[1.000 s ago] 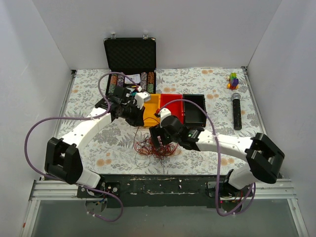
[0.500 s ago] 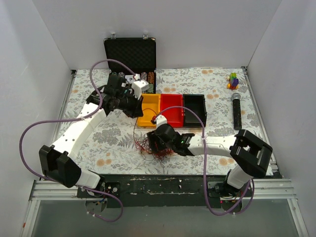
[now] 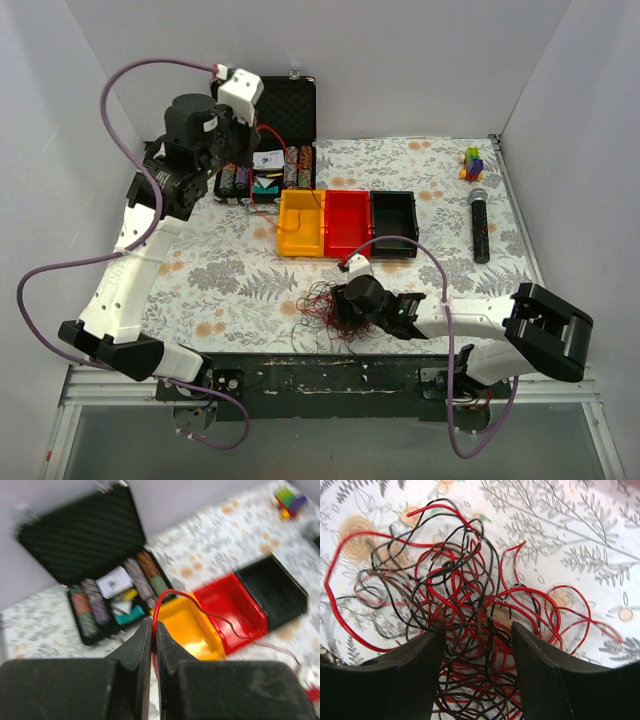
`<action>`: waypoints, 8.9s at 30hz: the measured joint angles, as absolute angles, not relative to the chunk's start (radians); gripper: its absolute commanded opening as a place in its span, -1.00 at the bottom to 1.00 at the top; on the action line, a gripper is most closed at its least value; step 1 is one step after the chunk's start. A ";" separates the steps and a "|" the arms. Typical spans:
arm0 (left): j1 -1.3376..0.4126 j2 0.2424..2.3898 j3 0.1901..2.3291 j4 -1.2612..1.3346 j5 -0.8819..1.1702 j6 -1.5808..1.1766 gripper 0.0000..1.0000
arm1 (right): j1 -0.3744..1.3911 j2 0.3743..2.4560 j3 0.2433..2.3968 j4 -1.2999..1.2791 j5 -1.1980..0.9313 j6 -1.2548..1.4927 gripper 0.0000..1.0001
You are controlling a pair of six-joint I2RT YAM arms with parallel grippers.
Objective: Untangle the cables
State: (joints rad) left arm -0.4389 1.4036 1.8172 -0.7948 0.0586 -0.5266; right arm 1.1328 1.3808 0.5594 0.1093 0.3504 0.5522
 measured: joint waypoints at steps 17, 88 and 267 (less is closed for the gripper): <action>-0.437 1.383 1.972 -0.573 -0.210 -0.479 -1.00 | 1.135 1.229 0.480 0.057 0.385 0.558 0.45; -0.437 1.343 1.551 -0.150 0.142 -0.487 -1.00 | 1.135 0.836 0.695 -0.133 0.556 0.339 0.80; -0.571 1.817 1.254 -0.254 -0.172 -0.582 -1.00 | 1.008 0.795 0.572 -0.103 0.484 0.423 0.79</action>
State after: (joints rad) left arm -0.5713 1.8172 1.2537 -0.2543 -0.1719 -0.5823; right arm 1.0077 0.7952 0.5720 -0.1028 0.4835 0.4232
